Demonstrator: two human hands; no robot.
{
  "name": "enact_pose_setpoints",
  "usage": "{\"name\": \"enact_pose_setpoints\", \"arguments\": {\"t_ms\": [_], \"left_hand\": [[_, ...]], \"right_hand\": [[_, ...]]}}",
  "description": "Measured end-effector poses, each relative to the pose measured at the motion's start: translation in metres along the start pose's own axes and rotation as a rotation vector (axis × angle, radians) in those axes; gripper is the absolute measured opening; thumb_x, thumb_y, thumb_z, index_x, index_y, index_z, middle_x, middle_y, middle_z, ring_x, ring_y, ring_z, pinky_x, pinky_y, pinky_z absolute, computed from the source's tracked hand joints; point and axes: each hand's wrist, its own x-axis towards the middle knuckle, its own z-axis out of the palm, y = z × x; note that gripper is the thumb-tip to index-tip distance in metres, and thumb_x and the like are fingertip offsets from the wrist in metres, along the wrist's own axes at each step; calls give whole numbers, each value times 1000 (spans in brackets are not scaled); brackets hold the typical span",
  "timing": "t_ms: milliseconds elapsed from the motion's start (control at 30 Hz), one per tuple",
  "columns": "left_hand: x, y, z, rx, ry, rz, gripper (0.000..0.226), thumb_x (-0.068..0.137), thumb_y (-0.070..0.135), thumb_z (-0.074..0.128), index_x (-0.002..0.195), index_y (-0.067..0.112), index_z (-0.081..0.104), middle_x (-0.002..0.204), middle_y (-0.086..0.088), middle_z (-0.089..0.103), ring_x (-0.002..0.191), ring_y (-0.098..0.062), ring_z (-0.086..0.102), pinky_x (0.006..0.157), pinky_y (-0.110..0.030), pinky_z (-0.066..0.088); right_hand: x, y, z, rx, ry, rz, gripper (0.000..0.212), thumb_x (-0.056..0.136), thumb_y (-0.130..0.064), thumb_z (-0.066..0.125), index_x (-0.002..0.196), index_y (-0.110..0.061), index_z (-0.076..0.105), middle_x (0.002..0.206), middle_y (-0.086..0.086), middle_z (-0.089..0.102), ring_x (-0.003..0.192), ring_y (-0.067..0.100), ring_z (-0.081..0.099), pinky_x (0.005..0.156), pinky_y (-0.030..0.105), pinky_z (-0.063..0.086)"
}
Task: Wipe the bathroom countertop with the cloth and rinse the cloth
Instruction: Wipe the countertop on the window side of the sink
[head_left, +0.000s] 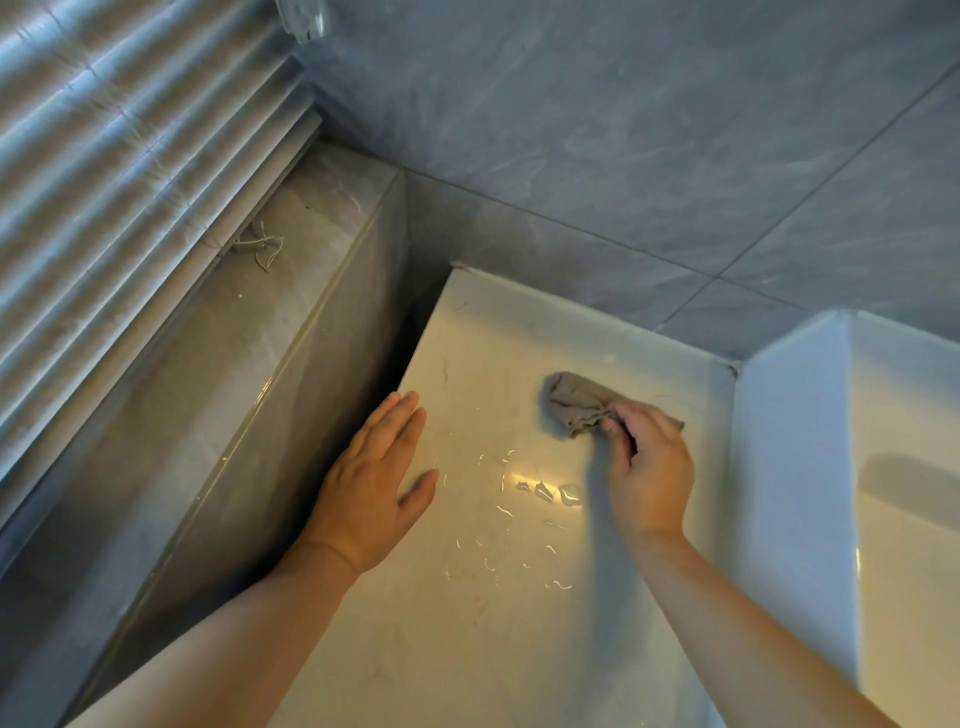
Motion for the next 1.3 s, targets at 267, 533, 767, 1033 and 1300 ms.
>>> {"name": "enact_pose_setpoints", "arguments": {"t_ms": [267,533,767,1033,1300], "left_hand": [[0,7,-5,101,-31,-25,63,89,45,34,137,5,47,149,-8,38,139,-19,29,110,-34,31],[-17,33,-3,44,-59,102,65,90,49,39,139,6,44,149,-7,38,141,-18,25,116,-31,16],[-25,32,11,73,-96,110,68,91,51,36,144,8,37,155,-4,27,145,-16,16,117,-38,14],[-26,34,11,91,-101,91,68,91,52,36,144,8,36,155,-3,26,145,-16,16,117,-39,16],[-25,36,9,101,-123,75,70,90,54,34,145,9,35,156,-2,25,145,-14,14,117,-36,12]], "right_hand": [[11,-8,-38,203,-87,159,12,89,-14,63,94,-16,74,85,-4,70,80,12,60,67,10,40],[72,28,-58,-173,178,53,17,90,-9,55,96,1,68,94,21,67,86,38,59,74,38,42],[73,49,-23,-219,142,144,18,89,-4,52,93,4,68,97,26,66,88,40,59,75,36,36],[41,46,-19,-72,169,203,17,91,-13,56,92,-3,69,87,17,70,78,30,63,65,22,33],[-17,11,-36,78,63,244,11,88,-11,61,90,-12,72,77,-1,67,73,19,61,60,21,34]]}}
